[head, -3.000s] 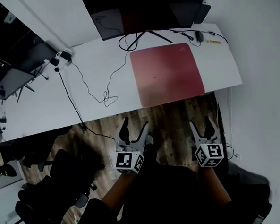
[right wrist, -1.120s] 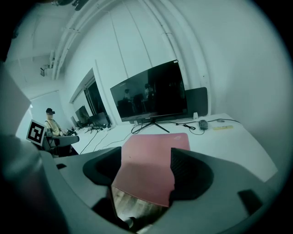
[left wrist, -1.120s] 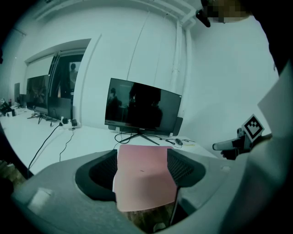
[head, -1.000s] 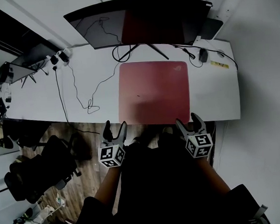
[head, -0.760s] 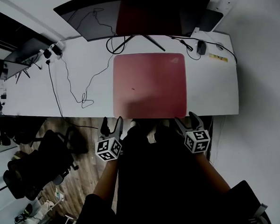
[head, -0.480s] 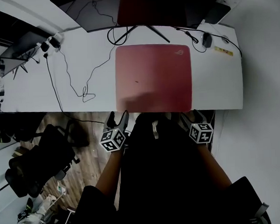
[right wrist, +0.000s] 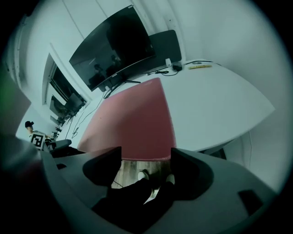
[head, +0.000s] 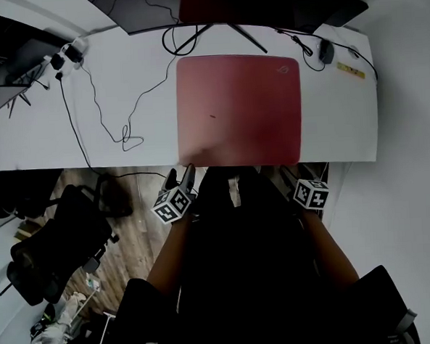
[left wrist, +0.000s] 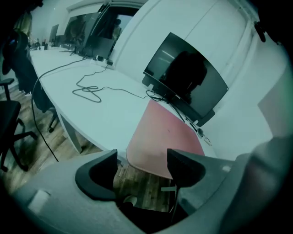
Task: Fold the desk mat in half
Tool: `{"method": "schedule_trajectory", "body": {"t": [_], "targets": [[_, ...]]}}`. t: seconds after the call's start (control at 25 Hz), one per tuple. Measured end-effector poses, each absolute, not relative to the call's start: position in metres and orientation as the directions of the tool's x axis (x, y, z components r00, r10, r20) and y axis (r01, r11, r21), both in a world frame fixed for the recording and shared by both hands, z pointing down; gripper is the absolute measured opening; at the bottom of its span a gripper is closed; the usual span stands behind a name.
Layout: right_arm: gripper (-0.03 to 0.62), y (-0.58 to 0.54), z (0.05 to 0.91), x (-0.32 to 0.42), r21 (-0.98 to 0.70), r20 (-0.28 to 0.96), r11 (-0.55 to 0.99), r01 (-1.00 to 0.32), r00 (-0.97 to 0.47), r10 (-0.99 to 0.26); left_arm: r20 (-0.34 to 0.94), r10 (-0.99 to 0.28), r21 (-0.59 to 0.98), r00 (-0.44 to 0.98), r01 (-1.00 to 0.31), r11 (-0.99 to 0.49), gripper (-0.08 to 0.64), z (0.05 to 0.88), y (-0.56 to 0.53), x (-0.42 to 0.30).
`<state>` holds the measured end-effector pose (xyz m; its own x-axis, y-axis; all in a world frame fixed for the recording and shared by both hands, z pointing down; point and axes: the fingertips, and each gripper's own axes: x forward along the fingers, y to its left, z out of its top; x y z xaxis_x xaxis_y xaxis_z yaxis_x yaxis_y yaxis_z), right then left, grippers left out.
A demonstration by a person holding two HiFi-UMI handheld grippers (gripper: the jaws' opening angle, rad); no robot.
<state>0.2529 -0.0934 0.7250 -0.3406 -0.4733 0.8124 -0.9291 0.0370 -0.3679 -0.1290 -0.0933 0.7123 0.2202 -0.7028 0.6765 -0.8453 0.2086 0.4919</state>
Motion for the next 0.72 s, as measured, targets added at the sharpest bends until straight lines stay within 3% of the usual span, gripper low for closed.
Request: {"method": "schedule_trajectory", "body": {"t": [0.4, 0.72], "targets": [[0.321, -0.091, 0.752, 0.268, -0.494, 0.808, -0.312, -0.812, -0.295, -0.511, 0.678, -0.693, 0.626, 0.246, -0.687, 0.369, 0.327, 0.750, -0.096, -0.134], [0.318, -0.100, 0.765, 0.267, -0.546, 0.793, -0.368, -0.753, -0.323, -0.516, 0.687, -0.673, 0.635, 0.273, -0.675, 0.375, 0.327, 0.757, -0.107, -0.128]]}}
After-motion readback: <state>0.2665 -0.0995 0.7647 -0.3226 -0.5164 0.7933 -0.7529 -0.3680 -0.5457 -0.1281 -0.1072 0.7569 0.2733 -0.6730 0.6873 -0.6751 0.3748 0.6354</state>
